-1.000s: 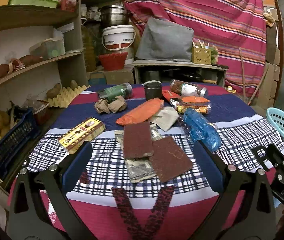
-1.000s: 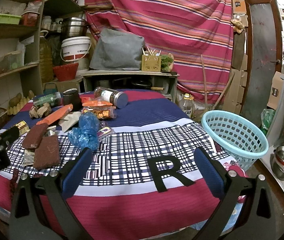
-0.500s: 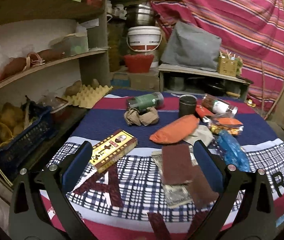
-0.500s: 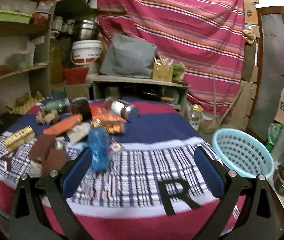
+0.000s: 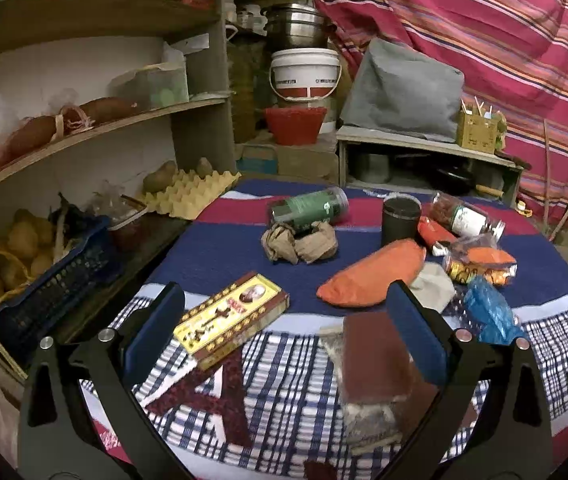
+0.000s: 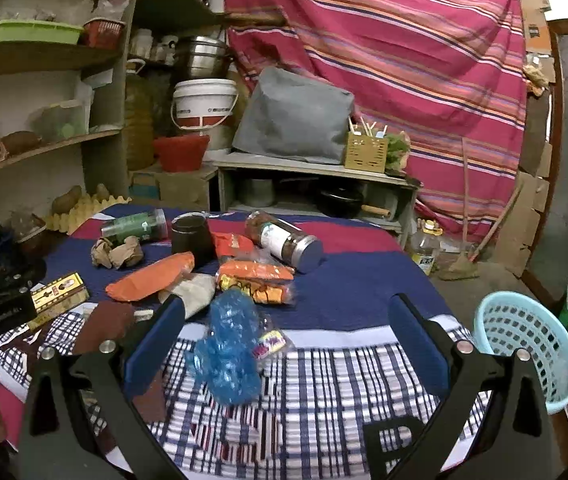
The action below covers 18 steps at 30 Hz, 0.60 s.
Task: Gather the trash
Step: 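Grasp the blue plastic bag with the right tool while the left tool approaches a brown scouring pad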
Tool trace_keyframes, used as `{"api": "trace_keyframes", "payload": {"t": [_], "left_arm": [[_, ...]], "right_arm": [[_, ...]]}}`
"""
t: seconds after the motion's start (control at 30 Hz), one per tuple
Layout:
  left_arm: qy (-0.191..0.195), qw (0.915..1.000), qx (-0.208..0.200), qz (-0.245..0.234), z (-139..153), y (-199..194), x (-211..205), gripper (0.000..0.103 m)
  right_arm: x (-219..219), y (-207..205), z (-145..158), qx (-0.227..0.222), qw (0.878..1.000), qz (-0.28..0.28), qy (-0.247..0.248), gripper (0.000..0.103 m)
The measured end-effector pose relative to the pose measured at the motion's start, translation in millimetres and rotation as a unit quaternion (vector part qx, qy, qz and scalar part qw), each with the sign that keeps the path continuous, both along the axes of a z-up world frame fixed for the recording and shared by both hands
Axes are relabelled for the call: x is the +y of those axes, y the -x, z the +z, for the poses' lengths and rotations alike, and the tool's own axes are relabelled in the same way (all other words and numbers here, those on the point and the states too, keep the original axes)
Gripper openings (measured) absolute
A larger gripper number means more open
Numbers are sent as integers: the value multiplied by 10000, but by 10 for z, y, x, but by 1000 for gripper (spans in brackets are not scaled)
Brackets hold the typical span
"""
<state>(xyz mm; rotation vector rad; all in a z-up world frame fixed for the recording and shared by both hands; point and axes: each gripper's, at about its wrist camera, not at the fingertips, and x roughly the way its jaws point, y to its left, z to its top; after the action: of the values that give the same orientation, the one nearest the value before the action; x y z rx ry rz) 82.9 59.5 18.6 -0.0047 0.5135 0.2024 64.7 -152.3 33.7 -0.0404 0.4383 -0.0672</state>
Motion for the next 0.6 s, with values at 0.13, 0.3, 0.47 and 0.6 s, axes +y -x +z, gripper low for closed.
{"api": "trace_keyframes", "payload": {"t": [0.13, 0.3, 0.47, 0.6], "left_arm": [[-108, 9999, -7, 21, 5, -152, -29, 98], [-114, 9999, 50, 55, -65, -256, 14, 98], [-27, 9999, 31, 140, -102, -270, 114, 98], [-26, 9996, 179, 214, -195, -340, 172, 98]], "right_arm": [[-15, -199, 7, 70, 10000, -2, 3, 99], [-67, -291, -161, 146, 9998, -87, 59, 99], [-133, -366, -349, 451, 9989, -66, -145, 99], [-65, -353, -429, 439, 9988, 24, 209, 99]]}}
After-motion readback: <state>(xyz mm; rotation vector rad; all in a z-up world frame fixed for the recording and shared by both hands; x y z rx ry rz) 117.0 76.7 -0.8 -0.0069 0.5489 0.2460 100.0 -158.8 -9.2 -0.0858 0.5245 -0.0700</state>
